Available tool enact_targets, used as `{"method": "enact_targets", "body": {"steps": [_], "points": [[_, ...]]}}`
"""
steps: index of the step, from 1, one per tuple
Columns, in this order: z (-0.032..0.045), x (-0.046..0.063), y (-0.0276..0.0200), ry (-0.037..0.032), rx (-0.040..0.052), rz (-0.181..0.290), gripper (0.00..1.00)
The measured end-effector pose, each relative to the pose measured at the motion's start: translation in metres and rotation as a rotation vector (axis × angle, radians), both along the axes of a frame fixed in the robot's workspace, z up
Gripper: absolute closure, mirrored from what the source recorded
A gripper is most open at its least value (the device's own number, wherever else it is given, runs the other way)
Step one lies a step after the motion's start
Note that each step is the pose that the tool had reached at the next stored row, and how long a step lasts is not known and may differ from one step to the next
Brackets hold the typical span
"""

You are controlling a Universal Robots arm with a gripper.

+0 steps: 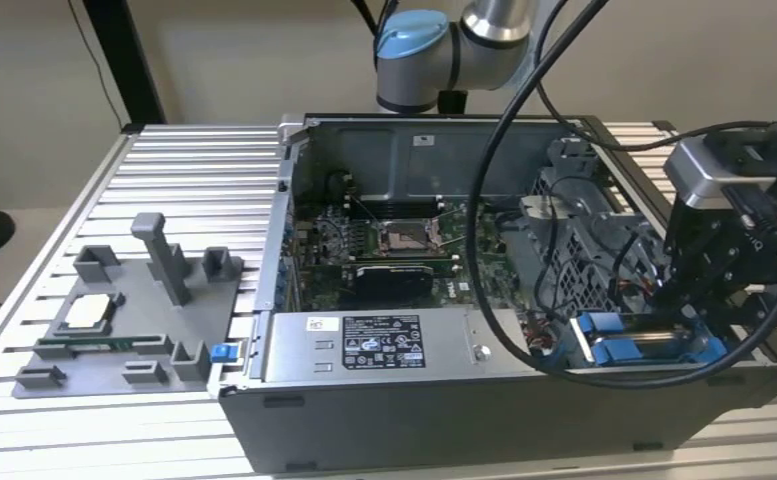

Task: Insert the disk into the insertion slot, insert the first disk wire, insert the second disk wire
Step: 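Insert the first disk wire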

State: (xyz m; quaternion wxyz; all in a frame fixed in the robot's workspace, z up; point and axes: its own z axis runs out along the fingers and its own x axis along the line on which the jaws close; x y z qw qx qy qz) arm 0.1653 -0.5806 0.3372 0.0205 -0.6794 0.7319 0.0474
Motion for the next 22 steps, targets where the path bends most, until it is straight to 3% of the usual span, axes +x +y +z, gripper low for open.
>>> {"method": "enact_targets", "body": {"steps": [11, 19, 22], "points": [[0.0435, 0.000, 0.0004, 0.0000, -0.0010, 0.000, 0.00], [0.0419, 0.006, 0.0024, 0.0000, -0.0012, 0.000, 0.00], [0.0398, 0.008, 0.0109, 0.0000, -0.0014, 0.000, 0.00]]}}
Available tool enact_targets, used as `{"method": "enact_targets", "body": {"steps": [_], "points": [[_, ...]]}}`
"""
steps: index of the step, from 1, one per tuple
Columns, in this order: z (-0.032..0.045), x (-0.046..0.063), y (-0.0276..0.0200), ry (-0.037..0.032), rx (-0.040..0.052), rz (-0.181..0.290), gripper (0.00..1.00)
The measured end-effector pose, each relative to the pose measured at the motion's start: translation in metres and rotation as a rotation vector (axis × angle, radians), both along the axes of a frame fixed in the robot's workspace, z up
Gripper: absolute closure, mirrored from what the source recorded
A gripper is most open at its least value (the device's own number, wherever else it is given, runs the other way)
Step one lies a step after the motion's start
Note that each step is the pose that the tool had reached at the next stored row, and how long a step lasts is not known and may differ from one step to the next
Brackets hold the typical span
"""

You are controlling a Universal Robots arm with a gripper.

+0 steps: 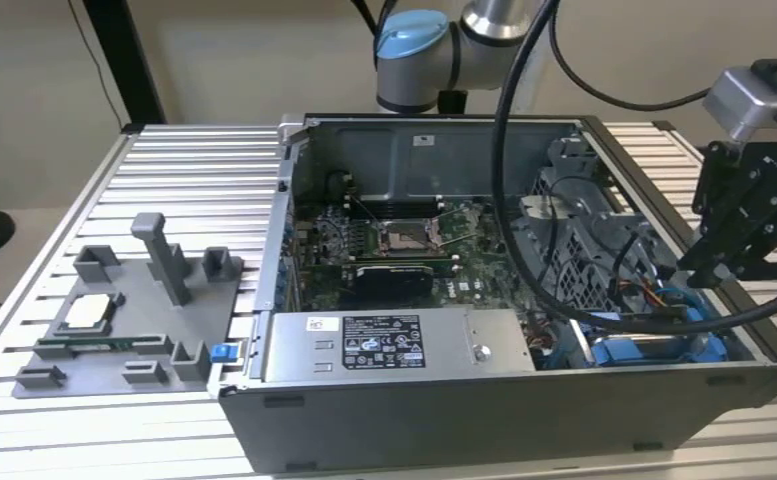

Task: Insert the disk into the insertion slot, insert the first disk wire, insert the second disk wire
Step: 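Insert the first disk wire, then insert the second disk wire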

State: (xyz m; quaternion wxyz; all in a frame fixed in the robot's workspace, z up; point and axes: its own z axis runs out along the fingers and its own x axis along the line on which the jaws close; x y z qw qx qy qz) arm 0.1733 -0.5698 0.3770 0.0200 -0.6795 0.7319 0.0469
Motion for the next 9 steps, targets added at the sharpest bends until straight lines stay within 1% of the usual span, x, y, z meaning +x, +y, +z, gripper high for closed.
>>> {"method": "enact_targets", "body": {"steps": [3, 4, 6, 9], "points": [[-0.0025, 0.001, 0.0130, 0.0000, -0.0008, 0.000, 0.00], [-0.0032, 0.001, 0.0164, 0.0000, -0.0012, 0.000, 0.00], [-0.0054, 0.004, 0.0212, 0.0000, -0.0045, 0.000, 0.00], [-0.0089, 0.010, 0.0267, 0.0000, -0.0129, 0.000, 0.00]]}}
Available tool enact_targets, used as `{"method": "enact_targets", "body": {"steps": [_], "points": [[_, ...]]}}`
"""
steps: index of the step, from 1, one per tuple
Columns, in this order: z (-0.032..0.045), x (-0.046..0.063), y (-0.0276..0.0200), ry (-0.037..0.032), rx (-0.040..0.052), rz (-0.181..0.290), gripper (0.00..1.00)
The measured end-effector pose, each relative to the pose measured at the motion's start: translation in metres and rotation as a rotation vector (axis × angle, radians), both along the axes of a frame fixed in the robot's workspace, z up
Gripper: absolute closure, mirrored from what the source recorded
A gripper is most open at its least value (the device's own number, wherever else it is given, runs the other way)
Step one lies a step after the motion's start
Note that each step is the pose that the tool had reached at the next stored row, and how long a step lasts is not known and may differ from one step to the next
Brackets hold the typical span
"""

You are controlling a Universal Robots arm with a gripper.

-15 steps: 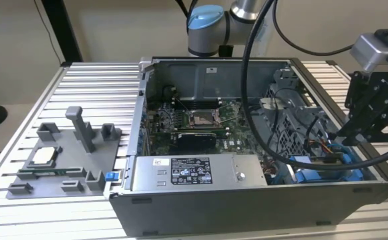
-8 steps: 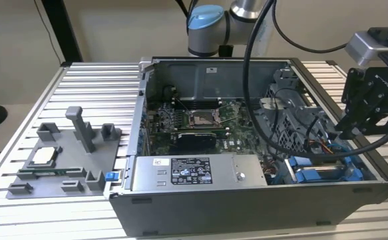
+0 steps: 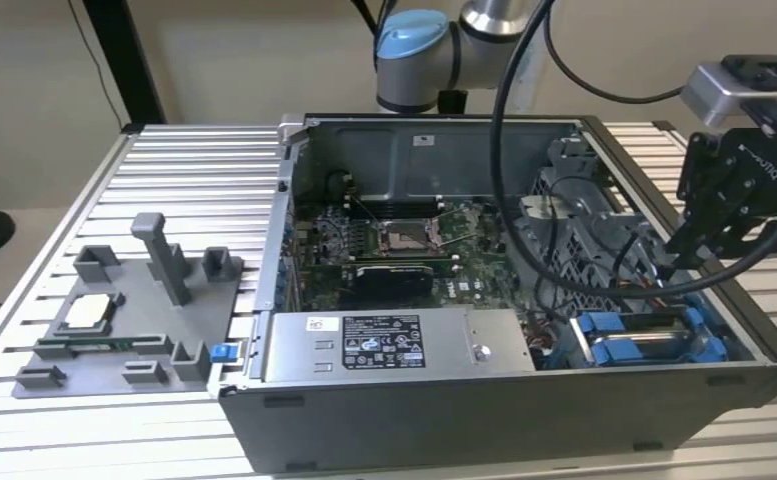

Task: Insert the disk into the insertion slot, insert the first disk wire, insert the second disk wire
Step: 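Insert the second disk wire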

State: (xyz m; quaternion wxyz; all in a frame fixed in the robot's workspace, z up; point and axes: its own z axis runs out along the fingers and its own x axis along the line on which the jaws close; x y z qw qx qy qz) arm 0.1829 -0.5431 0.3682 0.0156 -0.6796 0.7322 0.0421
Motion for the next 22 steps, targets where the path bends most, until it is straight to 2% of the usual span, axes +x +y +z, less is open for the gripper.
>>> {"method": "enact_targets", "body": {"steps": [4, 6, 11, 19, 22], "points": [[-0.0026, 0.002, 0.0016, 0.0003, -0.0239, -0.001, 0.00], [-0.0045, 0.002, 0.0027, 0.0004, -0.0330, -0.004, 0.00], [-0.0063, 0.002, 0.0091, 0.0005, -0.0357, -0.011, 0.00], [-0.0119, 0.002, 0.0119, 0.0009, -0.0613, -0.023, 0.00], [-0.0136, 0.002, 0.0149, 0.0010, -0.0653, -0.028, 0.00]]}}
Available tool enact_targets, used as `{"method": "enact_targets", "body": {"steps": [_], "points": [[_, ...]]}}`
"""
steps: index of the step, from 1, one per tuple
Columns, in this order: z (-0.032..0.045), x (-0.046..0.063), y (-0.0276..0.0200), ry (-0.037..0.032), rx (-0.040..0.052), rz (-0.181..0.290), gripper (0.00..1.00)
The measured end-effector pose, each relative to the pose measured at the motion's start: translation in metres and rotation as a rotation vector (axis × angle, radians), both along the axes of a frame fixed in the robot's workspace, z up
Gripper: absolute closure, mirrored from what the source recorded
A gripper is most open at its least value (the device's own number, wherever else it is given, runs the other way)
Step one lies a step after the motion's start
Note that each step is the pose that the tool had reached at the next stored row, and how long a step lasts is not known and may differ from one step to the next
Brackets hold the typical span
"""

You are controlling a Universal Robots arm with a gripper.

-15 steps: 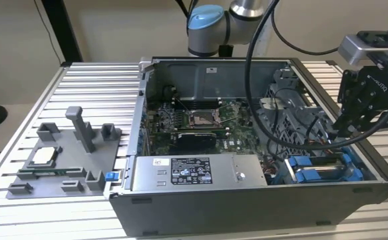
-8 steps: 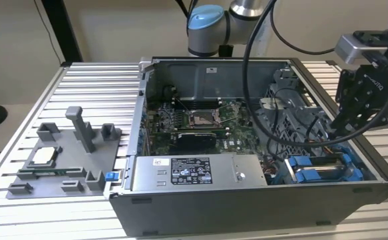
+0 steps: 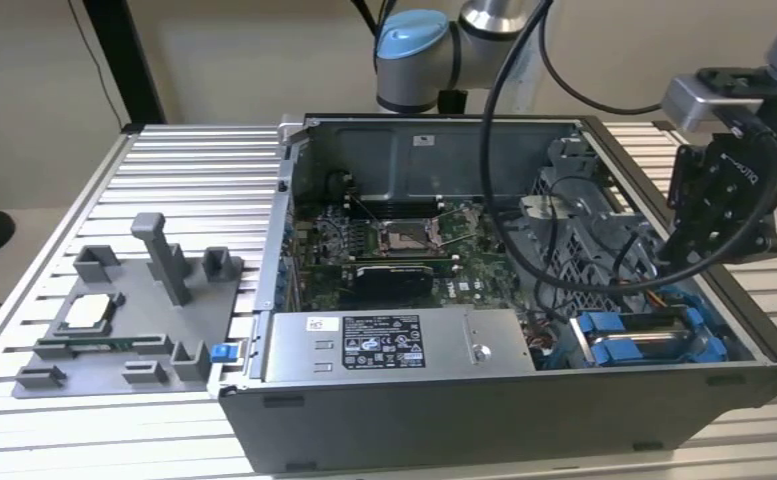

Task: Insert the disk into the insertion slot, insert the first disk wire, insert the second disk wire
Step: 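Insert the second disk wire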

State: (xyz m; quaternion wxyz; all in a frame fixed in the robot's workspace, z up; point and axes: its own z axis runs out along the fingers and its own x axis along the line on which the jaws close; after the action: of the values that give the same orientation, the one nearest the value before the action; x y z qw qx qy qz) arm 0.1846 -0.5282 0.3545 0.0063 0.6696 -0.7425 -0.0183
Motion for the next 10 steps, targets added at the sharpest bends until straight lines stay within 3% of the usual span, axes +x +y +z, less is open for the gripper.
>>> {"method": "enact_targets", "body": {"steps": [10], "points": [[-0.0038, 0.0000, 0.0029, 0.0000, -0.0080, -0.008, 0.00]]}}
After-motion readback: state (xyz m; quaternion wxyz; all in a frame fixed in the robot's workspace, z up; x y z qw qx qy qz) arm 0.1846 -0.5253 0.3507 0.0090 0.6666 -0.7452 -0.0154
